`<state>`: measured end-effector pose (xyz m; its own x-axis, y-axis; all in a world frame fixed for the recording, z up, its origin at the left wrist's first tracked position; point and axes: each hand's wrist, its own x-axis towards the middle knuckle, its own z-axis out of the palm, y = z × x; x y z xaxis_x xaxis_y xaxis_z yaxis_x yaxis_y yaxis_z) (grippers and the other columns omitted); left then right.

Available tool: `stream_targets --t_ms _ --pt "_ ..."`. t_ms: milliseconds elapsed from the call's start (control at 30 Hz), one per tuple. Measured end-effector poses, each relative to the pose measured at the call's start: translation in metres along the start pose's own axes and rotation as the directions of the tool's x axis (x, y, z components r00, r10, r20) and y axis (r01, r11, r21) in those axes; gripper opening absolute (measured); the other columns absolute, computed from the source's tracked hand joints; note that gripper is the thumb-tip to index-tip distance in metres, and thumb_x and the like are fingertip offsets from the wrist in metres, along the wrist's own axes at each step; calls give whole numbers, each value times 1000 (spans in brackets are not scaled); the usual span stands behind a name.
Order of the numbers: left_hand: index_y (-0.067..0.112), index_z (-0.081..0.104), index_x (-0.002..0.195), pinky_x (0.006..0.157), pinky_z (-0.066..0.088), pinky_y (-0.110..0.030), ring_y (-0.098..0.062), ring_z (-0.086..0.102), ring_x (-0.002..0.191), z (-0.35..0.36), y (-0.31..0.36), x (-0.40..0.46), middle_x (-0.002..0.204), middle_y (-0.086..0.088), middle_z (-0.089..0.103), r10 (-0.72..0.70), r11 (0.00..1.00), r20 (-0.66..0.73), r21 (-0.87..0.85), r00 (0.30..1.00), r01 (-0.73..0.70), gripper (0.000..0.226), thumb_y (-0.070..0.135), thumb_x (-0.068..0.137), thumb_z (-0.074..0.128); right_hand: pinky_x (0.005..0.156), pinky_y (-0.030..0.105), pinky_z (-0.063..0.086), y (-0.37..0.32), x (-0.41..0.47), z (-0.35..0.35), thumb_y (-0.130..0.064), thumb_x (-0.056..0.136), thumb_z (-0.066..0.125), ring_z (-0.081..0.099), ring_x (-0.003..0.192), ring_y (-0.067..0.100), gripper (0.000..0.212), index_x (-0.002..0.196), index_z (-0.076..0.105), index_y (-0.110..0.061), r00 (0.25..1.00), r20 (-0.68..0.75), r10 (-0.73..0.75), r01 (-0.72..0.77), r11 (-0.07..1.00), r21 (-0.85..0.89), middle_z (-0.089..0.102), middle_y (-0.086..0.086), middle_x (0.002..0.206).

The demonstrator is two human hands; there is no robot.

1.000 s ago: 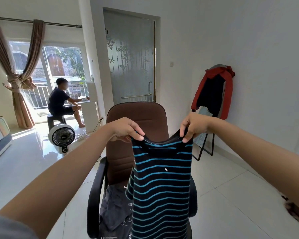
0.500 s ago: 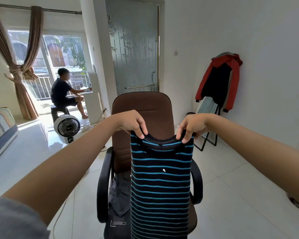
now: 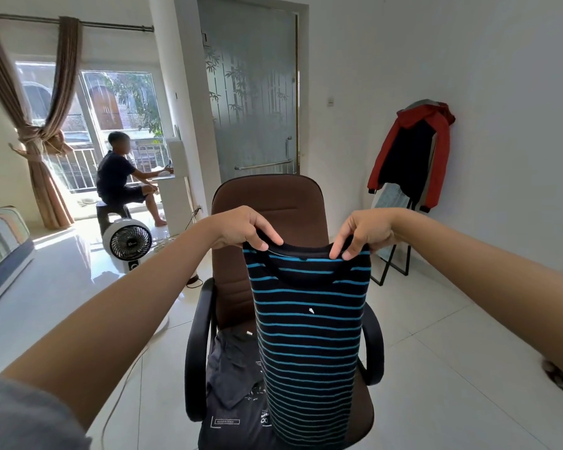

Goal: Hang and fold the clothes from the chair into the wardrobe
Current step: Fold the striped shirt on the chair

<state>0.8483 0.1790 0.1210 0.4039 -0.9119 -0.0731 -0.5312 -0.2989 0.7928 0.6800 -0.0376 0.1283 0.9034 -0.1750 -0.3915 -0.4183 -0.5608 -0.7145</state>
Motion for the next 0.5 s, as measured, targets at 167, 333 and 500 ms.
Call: stream_targets --t_ms 167,333,500 --pt "19 77 79 79 54 -25 -24 66 93 0 0 -1 96 -9 72 52 997 -50 -56 997 -55 40 -17 77 58 83 40 58 -4 0 1 15 82 60 67 93 27 31 78 76 -12 999 -43 -17 18 999 27 73 8 91" --pt "17 76 82 78 53 -22 -21 67 94 -7 -6 -3 96 -6 73 78 988 -107 -124 991 -91 37 -16 77 59 91 42 53 0 4 -3 18 79 59 62 101 33 36 70 76 -11 985 -149 -84 112 974 195 71 12 95" --pt "12 74 85 74 54 -21 -19 68 90 -8 -6 -1 94 -8 73 81 984 -109 -149 991 -97 30 -15 76 62 90 44 54 -4 9 -7 13 79 64 64 99 31 26 79 75 -10 975 -185 -126 151 981 125 72 11 94"
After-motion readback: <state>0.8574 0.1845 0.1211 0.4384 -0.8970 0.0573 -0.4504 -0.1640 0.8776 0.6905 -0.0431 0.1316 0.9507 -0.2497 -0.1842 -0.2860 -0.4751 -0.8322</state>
